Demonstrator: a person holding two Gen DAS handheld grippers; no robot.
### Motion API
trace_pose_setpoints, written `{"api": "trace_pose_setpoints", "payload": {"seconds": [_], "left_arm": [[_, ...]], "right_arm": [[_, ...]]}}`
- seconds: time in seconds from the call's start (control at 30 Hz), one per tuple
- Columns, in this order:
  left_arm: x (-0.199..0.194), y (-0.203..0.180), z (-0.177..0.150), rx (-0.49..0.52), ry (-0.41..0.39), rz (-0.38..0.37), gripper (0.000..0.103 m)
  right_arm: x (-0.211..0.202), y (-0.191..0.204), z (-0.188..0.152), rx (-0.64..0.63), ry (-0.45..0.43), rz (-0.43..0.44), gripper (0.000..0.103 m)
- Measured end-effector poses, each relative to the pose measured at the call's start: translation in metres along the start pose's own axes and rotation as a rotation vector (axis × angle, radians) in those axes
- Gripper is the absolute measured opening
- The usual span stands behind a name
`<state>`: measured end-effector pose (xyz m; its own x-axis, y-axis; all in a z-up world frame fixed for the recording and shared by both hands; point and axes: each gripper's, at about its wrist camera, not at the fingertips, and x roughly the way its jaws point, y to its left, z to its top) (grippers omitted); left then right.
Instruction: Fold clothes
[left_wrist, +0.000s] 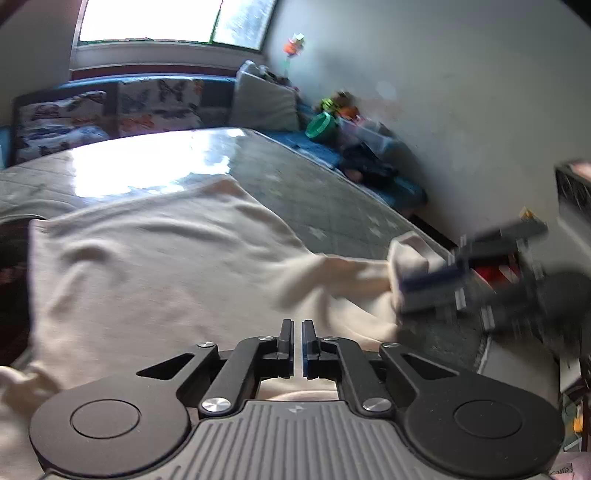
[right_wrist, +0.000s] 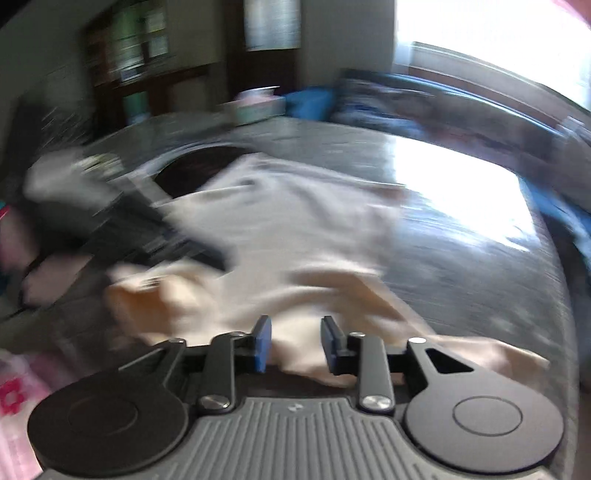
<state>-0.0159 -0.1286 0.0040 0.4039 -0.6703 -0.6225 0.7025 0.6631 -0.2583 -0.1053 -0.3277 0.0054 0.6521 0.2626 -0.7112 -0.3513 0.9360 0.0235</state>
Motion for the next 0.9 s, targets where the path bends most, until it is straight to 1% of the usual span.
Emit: {"api": "trace_pose_setpoints", "payload": {"seconds": [0.1,0.17,0.27,0.4,0.47,0.67,0.7,0.77,0.83,0.9], "left_arm": [[0.01,-0.011,-0.006,0.017,0.033,-0.024,0.006],[0.016,-0.018,-0.008,0.032,0.057,-0.023,0.006],[0.022,-0.022,-0.012,0.042,0.081,-0.016,0.006],[0.025,-0.025,-0.011,0.044,0.094,-0.004,0.007],[0.026,-0.026,-0.01,0.048,0.097,-0.002,0.01],[0.027,-0.031,-0.009,0.073,0.106,0.008,0.015],[0.028,-0.032,-0.009,0.076,0.107,0.01,0.015],[0.029,-0.035,-0.009,0.084,0.108,0.014,0.018],[0.03,-0.037,-0.009,0.09,0.108,0.015,0.02],[0.031,-0.039,-0.009,0.098,0.108,0.018,0.022]], "right_arm": [[-0.004,-0.043,-0.001,0.134,-0.016,-0.114,0.03],[-0.003,-0.072,-0.003,0.209,-0.01,-0.182,0.031],[0.009,-0.107,-0.006,0.307,0.015,-0.25,0.034],[0.032,-0.142,-0.015,0.431,0.052,-0.3,0.04],[0.036,-0.149,-0.019,0.461,0.035,-0.31,0.041],[0.044,-0.144,-0.017,0.434,0.044,-0.32,0.04],[0.044,-0.142,-0.016,0.422,0.047,-0.325,0.038],[0.045,-0.137,-0.012,0.383,0.054,-0.345,0.028],[0.046,-0.136,-0.011,0.363,0.052,-0.347,0.008],[0.046,-0.136,-0.009,0.36,0.043,-0.34,0.004]]}}
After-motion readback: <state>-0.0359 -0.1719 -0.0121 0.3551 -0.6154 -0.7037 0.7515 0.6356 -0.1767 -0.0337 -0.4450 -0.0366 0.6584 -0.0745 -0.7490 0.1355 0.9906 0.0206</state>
